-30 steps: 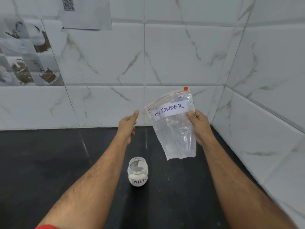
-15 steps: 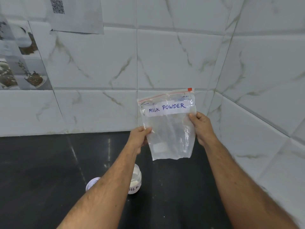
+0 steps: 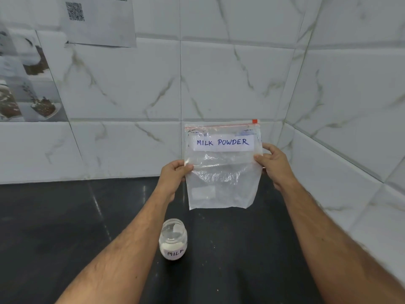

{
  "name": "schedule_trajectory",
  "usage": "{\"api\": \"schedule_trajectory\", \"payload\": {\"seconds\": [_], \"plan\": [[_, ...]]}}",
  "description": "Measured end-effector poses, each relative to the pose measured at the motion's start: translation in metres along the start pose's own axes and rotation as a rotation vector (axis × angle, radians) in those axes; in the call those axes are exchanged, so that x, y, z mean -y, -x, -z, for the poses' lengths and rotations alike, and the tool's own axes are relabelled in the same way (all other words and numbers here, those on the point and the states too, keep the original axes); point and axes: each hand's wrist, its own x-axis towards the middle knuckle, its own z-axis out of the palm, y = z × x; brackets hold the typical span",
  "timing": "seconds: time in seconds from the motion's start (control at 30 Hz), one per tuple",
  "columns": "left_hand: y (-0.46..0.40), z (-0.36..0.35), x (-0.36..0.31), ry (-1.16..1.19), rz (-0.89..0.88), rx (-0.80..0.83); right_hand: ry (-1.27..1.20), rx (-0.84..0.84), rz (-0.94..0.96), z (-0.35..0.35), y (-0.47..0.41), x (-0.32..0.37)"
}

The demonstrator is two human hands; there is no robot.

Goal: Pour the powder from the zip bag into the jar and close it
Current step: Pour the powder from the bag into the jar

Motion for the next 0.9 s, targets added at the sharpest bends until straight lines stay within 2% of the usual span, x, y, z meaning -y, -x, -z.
{"api": "schedule_trajectory", "payload": {"seconds": [0.1, 0.47, 0.8, 0.9], "plan": [[0.001, 0.000, -0.009, 0.030, -0.028, -0.020, 0.054, -0.006, 0.000, 0.001, 0.002, 0.001], [-0.002, 0.010, -0.005, -0.224, -0.150, -0.004, 0.140, 0.088, 0.070, 0.005, 0.002, -0.002], [0.014, 0.007, -0.004, -0.850, -0.463, -0.285, 0.943, 0.005, 0.374, 0.003, 0.008, 0.007], [0.020, 0.004, -0.001, -0.979, -0.481, -0.368, 1.035, -0.082, 0.377, 0.000, 0.018, 0.005]]}}
